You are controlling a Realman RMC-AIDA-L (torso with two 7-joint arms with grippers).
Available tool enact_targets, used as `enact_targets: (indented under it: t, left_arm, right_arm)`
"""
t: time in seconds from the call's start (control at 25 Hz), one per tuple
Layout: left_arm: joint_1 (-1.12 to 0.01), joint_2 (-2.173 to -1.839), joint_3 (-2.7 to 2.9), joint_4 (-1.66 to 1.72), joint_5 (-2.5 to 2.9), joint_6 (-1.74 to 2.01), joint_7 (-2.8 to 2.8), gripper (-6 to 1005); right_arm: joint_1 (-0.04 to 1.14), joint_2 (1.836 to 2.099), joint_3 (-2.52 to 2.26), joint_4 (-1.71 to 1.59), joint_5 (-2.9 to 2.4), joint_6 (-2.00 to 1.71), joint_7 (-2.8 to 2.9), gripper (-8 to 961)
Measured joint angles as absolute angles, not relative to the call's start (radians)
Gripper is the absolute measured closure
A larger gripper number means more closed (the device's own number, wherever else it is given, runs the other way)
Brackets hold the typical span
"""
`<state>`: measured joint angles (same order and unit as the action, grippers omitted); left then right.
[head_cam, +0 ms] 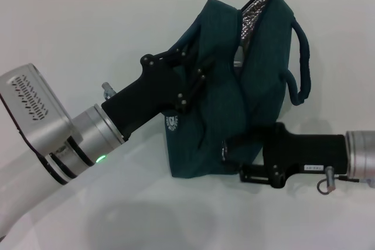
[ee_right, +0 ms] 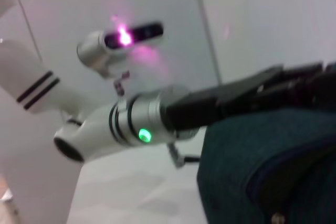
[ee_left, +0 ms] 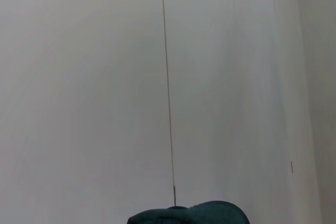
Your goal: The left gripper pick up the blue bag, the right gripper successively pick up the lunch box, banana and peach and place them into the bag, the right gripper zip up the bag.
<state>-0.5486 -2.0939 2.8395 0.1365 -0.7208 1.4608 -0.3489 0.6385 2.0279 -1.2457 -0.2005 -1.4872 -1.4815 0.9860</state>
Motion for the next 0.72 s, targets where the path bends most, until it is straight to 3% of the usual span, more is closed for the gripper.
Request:
enact_targets:
  t: [0.6,0.72]
  left_arm:
    - [-0.549,-2.094,2.839,0.137,-0.721,1.461,-0.35,745]
    - [-0.548,-2.094,2.839,0.137,-0.717,1.465,-0.35,744]
  right_arm:
    - [0.671,2.028,-1.327,-0.21,-1.484,-1.451,1.05,456]
    - [0.66,2.028,-1.328,-0.219,-1.475,-1.447,1.043,529]
